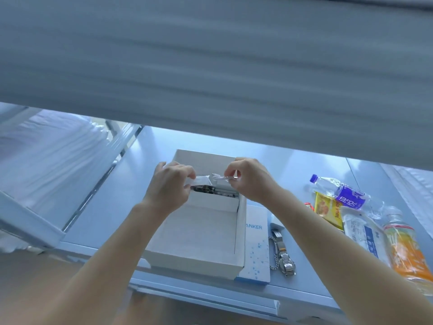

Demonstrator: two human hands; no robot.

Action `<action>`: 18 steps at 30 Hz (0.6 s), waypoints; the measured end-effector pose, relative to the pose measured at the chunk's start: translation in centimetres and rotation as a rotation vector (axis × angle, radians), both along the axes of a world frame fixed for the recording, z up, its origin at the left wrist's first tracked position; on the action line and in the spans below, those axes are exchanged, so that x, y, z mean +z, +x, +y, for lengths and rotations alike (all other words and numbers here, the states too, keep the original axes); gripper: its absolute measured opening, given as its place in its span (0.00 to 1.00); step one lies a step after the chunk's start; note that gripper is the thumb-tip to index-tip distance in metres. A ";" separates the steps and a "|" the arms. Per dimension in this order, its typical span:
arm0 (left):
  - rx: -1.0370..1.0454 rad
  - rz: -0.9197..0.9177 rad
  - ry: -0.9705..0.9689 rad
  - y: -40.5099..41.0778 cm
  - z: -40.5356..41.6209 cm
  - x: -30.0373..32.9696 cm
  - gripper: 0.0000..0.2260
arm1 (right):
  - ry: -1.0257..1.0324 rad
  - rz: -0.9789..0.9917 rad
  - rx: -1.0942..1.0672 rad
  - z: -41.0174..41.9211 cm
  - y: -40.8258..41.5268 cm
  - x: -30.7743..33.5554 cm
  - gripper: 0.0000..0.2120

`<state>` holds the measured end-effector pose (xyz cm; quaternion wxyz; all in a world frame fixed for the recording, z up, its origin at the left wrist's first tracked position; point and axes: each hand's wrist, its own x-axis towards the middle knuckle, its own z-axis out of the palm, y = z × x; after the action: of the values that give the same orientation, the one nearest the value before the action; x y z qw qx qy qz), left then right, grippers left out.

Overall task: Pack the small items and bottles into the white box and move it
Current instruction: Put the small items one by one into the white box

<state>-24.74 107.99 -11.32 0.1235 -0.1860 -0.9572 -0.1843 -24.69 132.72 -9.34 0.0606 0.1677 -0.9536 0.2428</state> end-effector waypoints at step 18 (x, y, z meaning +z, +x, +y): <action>-0.128 -0.100 -0.092 -2.7 -1.8 -2.2 0.11 | 0.379 -0.134 -0.011 -1.7 -3.1 -2.2 0.11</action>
<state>-27.48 106.15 -13.50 0.0547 -0.2430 -0.9557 -0.1567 -27.75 131.05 -11.53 -0.0345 0.1544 -0.9850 0.0692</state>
